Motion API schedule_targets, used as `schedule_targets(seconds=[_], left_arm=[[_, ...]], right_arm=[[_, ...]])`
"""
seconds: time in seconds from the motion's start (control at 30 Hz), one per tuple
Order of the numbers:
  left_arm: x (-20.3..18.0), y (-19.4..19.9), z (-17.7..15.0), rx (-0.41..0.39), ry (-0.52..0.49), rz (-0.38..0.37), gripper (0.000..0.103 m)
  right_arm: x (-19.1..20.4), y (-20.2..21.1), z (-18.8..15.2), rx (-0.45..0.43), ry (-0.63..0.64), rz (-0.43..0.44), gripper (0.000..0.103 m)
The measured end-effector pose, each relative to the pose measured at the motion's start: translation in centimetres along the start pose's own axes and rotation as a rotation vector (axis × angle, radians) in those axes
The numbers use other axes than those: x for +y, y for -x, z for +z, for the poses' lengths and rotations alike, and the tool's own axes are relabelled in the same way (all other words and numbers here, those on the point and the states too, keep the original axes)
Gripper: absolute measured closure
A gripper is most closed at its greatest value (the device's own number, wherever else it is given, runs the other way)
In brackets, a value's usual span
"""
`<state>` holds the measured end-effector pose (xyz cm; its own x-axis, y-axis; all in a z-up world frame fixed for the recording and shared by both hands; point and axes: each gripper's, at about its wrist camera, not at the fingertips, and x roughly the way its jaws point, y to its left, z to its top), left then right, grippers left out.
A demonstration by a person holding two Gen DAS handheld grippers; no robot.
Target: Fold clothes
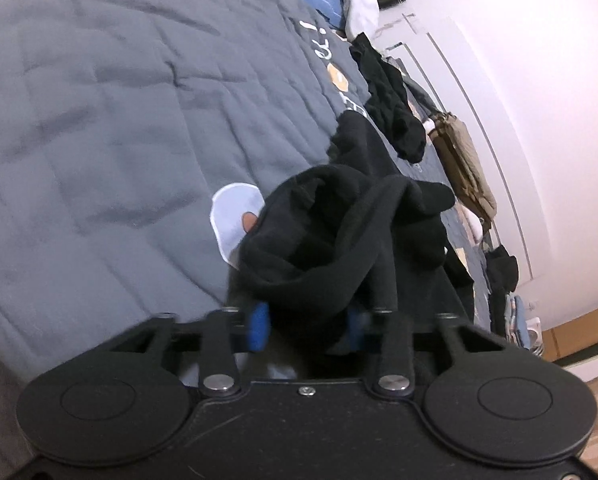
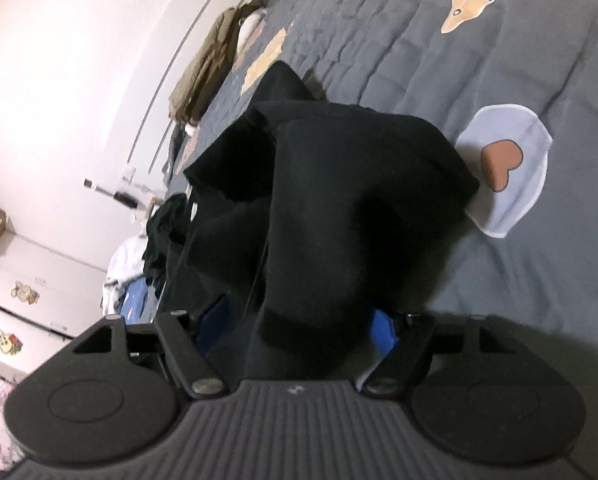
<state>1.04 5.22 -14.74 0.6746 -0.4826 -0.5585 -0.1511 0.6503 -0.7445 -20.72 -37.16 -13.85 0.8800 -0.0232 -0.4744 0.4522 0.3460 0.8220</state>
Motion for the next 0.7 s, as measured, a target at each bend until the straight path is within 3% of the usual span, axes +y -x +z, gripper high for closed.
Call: schedule_targets(seconds=[0.1, 0.3, 0.4, 0.5, 0.53, 0.6, 0.7], left_arm=[[-0.2, 0.9, 0.7, -0.035, -0.029, 0.001, 0.088], [0.2, 3.0, 3.2, -0.046, -0.025, -0.037, 0.094], [0.5, 3.6, 4.0, -0.013, -0.038, -0.038, 0.094], [0.6, 3.7, 3.3, 0.031, -0.059, -0.028, 0.086], [0.4, 3.9, 2.6, 0.031, -0.085, -0.021, 0.068], [-0.4, 4.1, 1.2, 0.039, -0.143, -0.030, 0.042], [-1.3, 3.3, -0.5, 0.075, -0.196, -0.076, 0.042]], right_arm=[[0.0, -0.1, 0.1, -0.006, -0.002, -0.003, 0.072], [0.1, -0.1, 0.4, -0.015, -0.004, -0.011, 0.086], [0.2, -0.2, 0.6, -0.020, -0.004, -0.015, 0.086], [0.2, -0.2, 0.8, -0.025, -0.005, -0.020, 0.083], [0.3, -0.2, 0.7, -0.020, -0.004, -0.020, 0.082], [0.4, -0.1, 0.5, 0.000, 0.001, -0.021, 0.077], [0.6, 0.0, 0.1, 0.030, 0.007, -0.022, 0.062]])
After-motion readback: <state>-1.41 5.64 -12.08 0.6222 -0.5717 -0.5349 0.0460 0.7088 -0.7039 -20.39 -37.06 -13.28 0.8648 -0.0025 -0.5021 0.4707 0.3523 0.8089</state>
